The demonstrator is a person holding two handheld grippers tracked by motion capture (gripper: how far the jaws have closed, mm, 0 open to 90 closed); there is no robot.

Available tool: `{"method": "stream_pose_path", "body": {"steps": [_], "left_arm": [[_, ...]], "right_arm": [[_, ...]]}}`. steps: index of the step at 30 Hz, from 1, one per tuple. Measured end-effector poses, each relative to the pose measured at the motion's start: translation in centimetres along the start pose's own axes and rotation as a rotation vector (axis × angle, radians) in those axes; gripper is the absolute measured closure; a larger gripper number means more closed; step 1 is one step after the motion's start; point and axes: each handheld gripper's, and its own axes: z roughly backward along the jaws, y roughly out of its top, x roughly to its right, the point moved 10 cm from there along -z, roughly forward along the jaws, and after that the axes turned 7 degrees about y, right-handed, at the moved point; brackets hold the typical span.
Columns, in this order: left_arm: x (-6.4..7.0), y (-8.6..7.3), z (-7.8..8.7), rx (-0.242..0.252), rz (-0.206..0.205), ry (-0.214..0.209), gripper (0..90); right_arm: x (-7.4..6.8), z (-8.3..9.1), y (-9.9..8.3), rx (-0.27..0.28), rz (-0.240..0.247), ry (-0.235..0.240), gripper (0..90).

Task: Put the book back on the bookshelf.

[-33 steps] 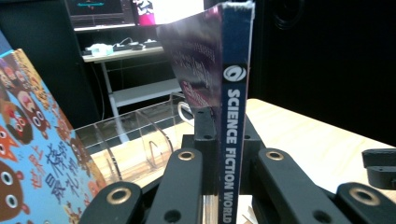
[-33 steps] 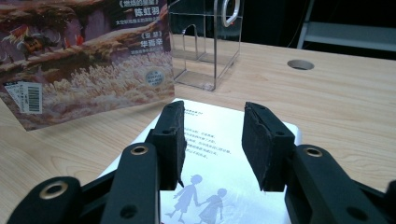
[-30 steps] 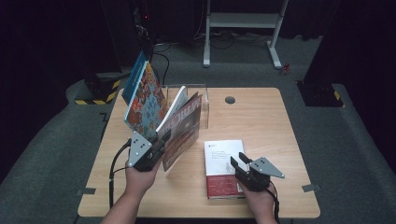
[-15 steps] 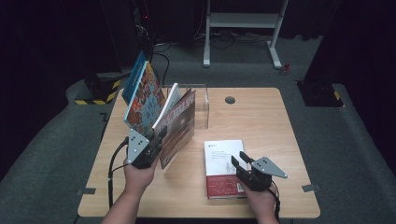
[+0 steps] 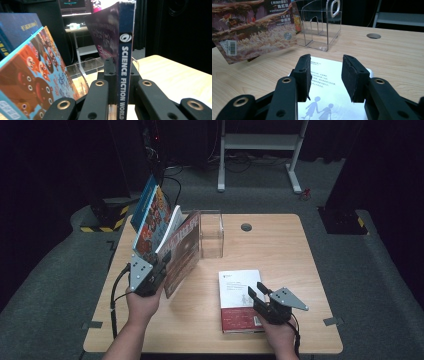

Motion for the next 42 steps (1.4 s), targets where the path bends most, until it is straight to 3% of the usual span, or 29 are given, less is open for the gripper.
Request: {"method": "stream_pose_path", "body": {"steps": [14, 42], "left_arm": [[-0.6, 0.5, -1.4, -0.007, 0.0, 0.043, 84.2], [0.2, 1.1, -5.8, -0.012, 0.013, 0.094, 84.2]], "right_arm": [[0.0, 0.1, 0.1, 0.002, 0.004, -0.002, 58.6], [-0.2, 0.0, -0.1, -0.012, 0.021, 0.006, 58.4]]}}
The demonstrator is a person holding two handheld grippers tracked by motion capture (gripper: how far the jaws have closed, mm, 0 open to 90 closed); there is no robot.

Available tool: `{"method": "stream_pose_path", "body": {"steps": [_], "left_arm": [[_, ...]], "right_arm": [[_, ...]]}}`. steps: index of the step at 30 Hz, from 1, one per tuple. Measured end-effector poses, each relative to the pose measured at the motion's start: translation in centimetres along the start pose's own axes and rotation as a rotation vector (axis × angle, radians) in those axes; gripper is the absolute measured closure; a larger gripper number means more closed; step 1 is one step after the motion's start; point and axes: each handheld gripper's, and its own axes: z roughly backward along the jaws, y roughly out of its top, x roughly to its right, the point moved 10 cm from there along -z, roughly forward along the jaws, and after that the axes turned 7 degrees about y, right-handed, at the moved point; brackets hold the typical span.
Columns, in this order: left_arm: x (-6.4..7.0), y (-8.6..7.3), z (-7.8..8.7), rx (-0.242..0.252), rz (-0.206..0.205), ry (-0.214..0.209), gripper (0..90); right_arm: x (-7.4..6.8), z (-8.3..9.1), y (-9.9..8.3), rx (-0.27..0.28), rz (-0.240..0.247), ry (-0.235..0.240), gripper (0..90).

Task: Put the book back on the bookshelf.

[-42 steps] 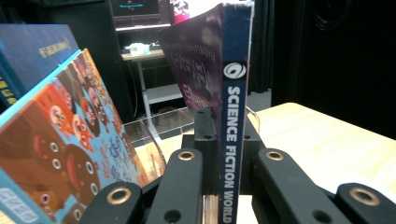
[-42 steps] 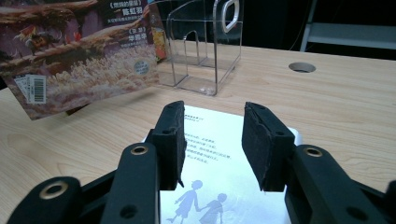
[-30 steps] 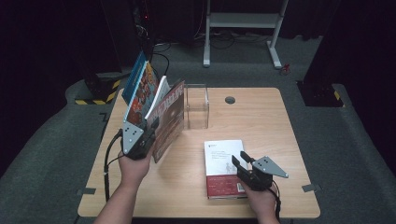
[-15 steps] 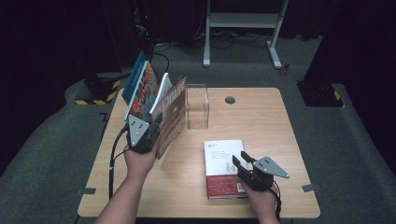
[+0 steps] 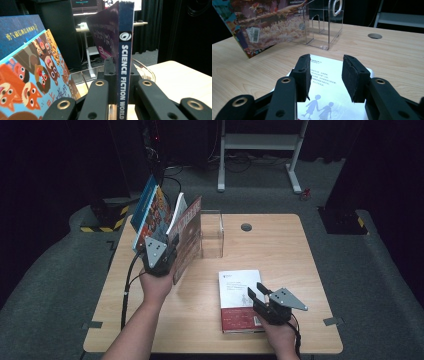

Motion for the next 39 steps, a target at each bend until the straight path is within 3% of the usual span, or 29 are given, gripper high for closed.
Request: {"method": "stream_pose_path", "body": {"steps": [13, 39], "left_arm": [[0.0, 0.3, -1.3, 0.008, 0.013, 0.017, 84.2], [0.1, 1.1, -4.5, 0.026, 0.012, 0.057, 84.2]], "right_arm": [[-0.1, -0.4, -0.5, -0.042, 0.009, 0.004, 55.5], [0.1, -0.3, -0.4, -0.031, 0.001, -0.006, 54.0]]}}
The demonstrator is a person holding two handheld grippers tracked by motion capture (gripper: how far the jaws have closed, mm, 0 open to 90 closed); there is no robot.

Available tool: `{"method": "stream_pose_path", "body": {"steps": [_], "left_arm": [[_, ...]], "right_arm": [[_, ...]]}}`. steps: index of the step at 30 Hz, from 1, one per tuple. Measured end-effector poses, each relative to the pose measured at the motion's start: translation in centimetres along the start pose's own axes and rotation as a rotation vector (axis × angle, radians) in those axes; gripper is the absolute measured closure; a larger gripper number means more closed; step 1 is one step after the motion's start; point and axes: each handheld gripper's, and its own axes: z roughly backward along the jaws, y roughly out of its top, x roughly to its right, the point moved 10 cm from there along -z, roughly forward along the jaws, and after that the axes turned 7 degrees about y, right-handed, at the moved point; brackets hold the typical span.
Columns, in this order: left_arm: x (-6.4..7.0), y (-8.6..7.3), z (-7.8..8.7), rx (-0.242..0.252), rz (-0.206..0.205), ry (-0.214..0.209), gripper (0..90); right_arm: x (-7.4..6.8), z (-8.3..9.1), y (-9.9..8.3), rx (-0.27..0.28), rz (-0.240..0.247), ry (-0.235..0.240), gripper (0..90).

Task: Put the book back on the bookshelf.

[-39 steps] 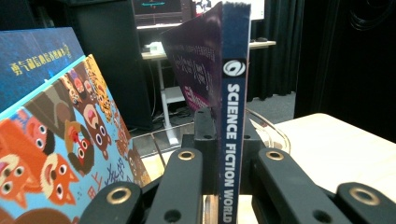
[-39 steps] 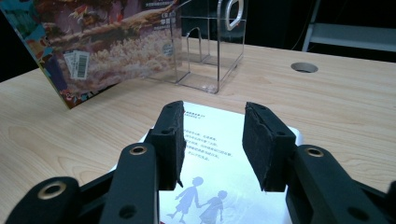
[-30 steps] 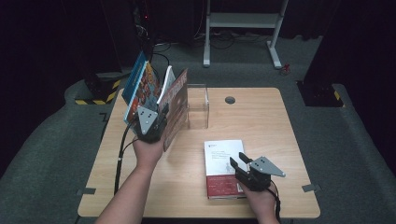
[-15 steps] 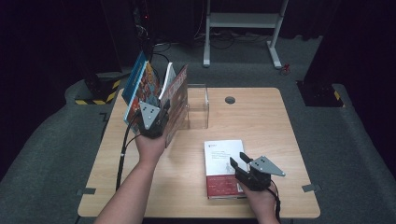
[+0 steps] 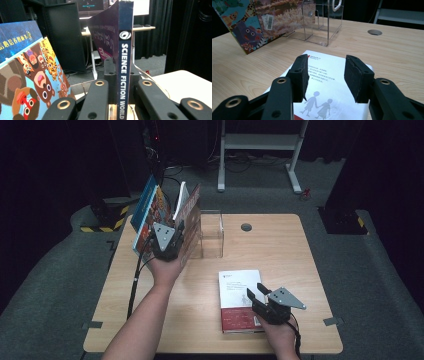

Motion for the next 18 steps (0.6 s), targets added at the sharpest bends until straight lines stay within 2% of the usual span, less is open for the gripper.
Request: {"method": "stream_pose_path", "body": {"steps": [8, 18], "left_arm": [[-0.1, -0.4, -1.5, -0.005, 0.008, 0.014, 84.1], [0.0, -0.7, -2.5, -0.005, 0.013, 0.023, 84.1]], "right_arm": [[0.0, -0.1, -0.1, -0.006, 0.003, -0.001, 54.1], [0.0, -0.1, -0.1, -0.004, 0.003, -0.002, 54.1]]}}
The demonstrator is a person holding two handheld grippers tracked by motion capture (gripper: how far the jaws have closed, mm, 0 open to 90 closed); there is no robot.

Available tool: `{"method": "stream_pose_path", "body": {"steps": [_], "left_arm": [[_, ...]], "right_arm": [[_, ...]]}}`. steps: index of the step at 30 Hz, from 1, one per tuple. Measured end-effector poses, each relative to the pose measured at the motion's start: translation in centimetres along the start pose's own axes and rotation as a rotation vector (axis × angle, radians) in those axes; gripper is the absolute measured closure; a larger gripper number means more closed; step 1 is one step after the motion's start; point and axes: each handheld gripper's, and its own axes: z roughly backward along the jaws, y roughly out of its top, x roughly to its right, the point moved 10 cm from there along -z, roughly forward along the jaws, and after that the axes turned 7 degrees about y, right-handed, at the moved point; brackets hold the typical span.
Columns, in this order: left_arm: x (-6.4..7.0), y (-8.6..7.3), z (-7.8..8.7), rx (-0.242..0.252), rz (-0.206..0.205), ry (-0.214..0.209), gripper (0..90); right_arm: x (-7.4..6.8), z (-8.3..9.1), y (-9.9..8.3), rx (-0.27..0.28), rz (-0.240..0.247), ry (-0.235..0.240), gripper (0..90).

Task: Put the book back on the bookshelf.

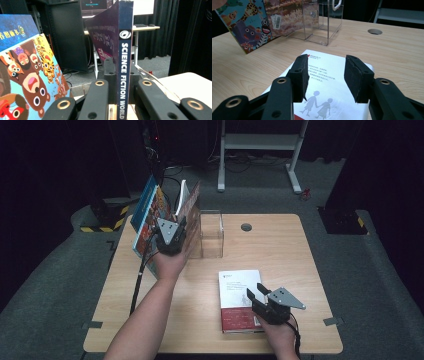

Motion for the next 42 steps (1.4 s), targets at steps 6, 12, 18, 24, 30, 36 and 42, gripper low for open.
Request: {"method": "stream_pose_path", "body": {"steps": [6, 12, 18, 24, 30, 36, 42], "left_arm": [[0.1, -0.2, -0.5, 0.001, 0.006, 0.005, 84.1], [0.1, -0.3, -1.0, 0.0, 0.005, 0.011, 84.1], [0.1, -0.3, -1.3, 0.001, 0.011, 0.013, 84.1], [0.2, -0.4, -1.6, 0.003, 0.016, 0.017, 84.1], [0.3, -0.6, -2.0, -0.003, 0.019, 0.02, 84.2], [0.5, -0.7, -2.2, 0.0, 0.02, 0.022, 84.1], [0.6, -0.7, -2.5, 0.003, 0.022, 0.023, 84.1]], "right_arm": [[0.0, 0.0, 0.0, 0.0, -0.003, 0.0, 54.1], [0.0, 0.0, 0.0, 0.001, -0.003, 0.001, 54.2], [0.0, 0.0, -0.1, 0.001, -0.005, 0.0, 54.2], [0.1, 0.0, 0.0, 0.001, -0.005, 0.0, 54.2], [0.0, 0.0, 0.0, 0.003, -0.005, 0.0, 54.2], [0.0, 0.0, -0.1, 0.001, -0.008, 0.0, 54.2], [0.1, 0.1, -0.1, 0.002, -0.007, -0.001, 54.2]]}}
